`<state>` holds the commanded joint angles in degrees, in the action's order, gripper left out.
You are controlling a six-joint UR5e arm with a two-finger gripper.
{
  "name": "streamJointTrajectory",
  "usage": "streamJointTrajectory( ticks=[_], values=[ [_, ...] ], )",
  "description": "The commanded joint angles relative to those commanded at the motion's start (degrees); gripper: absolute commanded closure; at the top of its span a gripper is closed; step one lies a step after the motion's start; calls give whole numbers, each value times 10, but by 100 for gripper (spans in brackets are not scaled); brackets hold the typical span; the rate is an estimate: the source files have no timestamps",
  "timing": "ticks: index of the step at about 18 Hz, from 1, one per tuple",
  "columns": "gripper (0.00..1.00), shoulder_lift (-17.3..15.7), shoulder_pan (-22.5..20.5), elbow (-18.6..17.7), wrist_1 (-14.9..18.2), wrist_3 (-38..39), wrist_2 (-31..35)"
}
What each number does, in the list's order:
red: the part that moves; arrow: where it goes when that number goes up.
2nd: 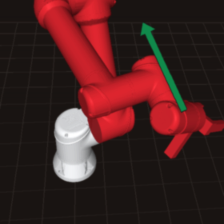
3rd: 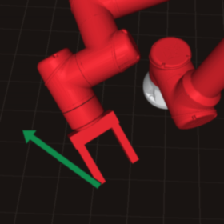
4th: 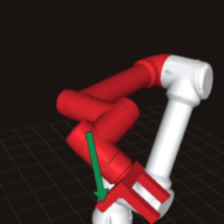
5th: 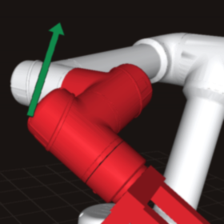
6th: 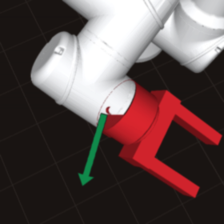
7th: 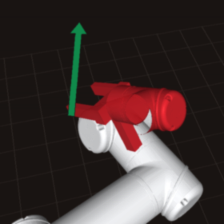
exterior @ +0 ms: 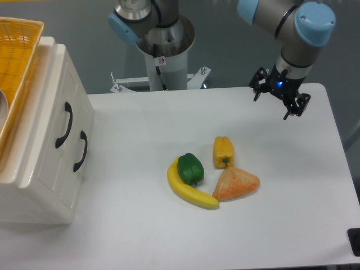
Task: Slide the top white drawer open
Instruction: 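Move the gripper across the table toward the upper drawer's black handle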
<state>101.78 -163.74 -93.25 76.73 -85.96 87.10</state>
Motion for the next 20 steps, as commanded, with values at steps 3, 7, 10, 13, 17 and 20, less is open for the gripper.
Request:
streamJointTrajectory(
  ticks=[3,7,10,13,17,20],
  values=[
    [0,-1,1,1,3,1,-2],
    [0,0,13,-16,2,30,1],
    [0,-8,9,-33,3,27,1],
    [0,-26,18,-61,4,36,0],
    [0,-31,50,-67,5,132,-17],
    [0,-32,85,-63,6,206,-26]
  ],
)
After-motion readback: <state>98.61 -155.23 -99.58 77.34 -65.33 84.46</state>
